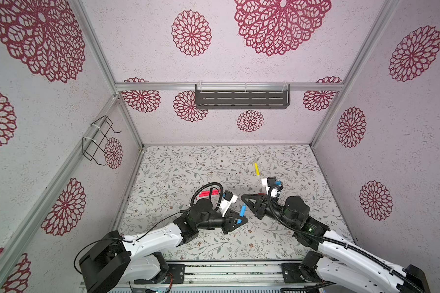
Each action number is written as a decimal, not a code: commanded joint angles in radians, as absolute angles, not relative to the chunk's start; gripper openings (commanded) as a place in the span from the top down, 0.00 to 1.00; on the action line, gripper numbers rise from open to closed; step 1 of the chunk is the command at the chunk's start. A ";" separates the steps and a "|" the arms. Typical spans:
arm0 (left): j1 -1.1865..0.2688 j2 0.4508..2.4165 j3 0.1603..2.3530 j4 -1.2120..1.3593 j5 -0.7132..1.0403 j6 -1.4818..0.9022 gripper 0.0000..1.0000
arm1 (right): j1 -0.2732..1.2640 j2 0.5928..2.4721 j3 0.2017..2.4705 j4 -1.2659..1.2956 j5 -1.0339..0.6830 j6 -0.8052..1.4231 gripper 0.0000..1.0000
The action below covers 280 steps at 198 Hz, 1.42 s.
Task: Insert the pens into the pen caps
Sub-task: 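Press the clear cap down with right gripper while left gripper holds the marker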
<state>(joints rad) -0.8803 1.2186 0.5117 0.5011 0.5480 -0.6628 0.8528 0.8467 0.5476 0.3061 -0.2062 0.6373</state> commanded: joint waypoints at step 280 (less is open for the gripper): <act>-0.822 1.082 0.485 0.436 0.294 -0.647 1.00 | 0.975 0.683 0.845 -0.351 0.143 0.432 0.32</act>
<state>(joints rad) -0.7914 1.1015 0.4900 0.4286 0.3923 -0.6601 1.0321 0.6704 0.7830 -0.3077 0.1783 0.4904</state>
